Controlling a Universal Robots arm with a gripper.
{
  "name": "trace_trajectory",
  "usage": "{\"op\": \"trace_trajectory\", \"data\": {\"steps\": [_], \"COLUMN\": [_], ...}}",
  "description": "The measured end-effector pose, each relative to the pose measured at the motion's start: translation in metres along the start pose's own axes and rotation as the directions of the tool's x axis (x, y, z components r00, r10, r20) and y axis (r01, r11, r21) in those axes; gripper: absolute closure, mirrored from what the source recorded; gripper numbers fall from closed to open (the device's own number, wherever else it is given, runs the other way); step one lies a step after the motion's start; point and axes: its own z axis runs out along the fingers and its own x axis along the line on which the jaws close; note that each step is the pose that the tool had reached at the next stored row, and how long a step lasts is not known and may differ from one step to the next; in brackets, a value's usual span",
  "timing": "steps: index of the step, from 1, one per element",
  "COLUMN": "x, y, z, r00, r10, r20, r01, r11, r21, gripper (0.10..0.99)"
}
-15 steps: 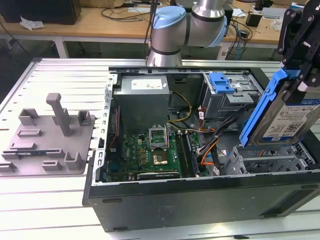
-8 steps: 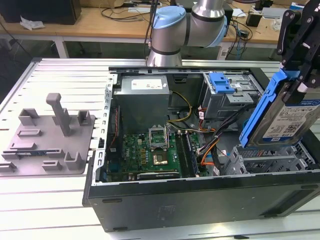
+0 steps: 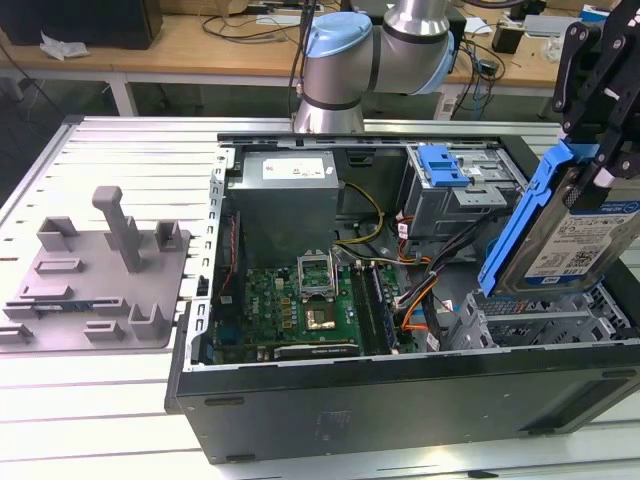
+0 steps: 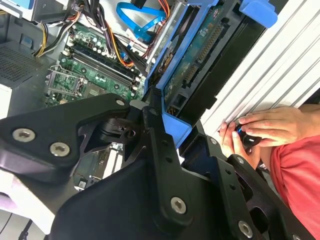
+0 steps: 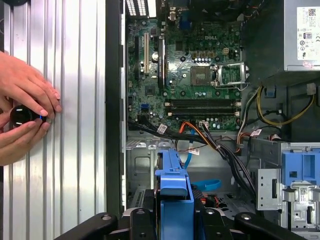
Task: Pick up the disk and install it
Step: 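Insert the disk into the insertion slot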
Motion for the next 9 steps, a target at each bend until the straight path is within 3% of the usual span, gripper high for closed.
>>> {"op": "trace_trajectory", "data": {"steps": [9], "x": [-0.0001], "y": [-0.002], "z": [0.0036], "r00": [1.0], "r10": [0.0], "r20": [-0.0004], "r01": [0.0], "r11": [1.0], "r21": [0.0], "gripper": [0.722]}}
